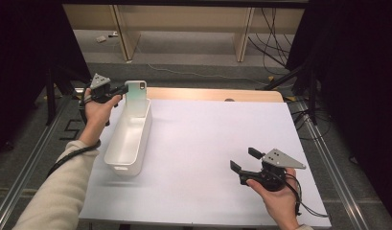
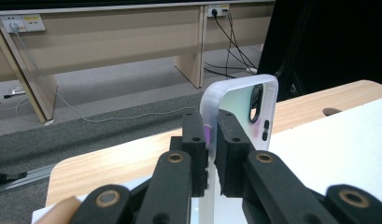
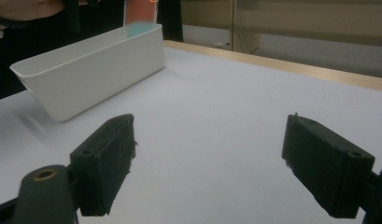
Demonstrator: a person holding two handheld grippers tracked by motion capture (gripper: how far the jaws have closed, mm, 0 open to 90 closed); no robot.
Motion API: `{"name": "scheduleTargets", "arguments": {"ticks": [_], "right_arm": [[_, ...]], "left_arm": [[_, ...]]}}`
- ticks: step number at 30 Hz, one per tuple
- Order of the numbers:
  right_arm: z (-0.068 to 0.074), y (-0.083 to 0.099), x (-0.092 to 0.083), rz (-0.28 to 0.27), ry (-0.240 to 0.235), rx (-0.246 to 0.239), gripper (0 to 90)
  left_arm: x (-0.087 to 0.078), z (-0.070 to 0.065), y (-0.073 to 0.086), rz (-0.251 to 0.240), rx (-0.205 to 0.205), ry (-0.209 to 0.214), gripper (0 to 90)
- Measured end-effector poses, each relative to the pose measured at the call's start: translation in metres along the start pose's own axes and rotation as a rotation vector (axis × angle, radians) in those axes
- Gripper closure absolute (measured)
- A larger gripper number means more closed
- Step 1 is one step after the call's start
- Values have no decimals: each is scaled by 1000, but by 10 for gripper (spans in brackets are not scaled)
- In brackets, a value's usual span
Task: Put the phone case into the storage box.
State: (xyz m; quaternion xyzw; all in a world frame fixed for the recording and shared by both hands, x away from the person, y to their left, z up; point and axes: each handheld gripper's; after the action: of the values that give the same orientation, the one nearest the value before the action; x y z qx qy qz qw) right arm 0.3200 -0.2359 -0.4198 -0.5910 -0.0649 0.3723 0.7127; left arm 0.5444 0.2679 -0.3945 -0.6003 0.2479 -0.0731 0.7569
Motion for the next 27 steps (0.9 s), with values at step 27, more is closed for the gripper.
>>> {"name": "scheduleTargets", "arguments": {"ticks": [27], "right_arm": [[0,0,0,3,-1,2,186]], "left_arm": [[9,-2,13,26,4,-14,826]]}}
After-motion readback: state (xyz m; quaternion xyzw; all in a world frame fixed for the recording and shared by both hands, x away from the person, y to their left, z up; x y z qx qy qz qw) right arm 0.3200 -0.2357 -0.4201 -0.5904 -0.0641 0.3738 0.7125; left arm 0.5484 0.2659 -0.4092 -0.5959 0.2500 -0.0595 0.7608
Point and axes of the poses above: each handheld gripper's, and its own axes: x roughly forward along the jaws, y roughly out of its underside, z roughly to its left, and after that the axes turned 12 degrees about x, right-handed
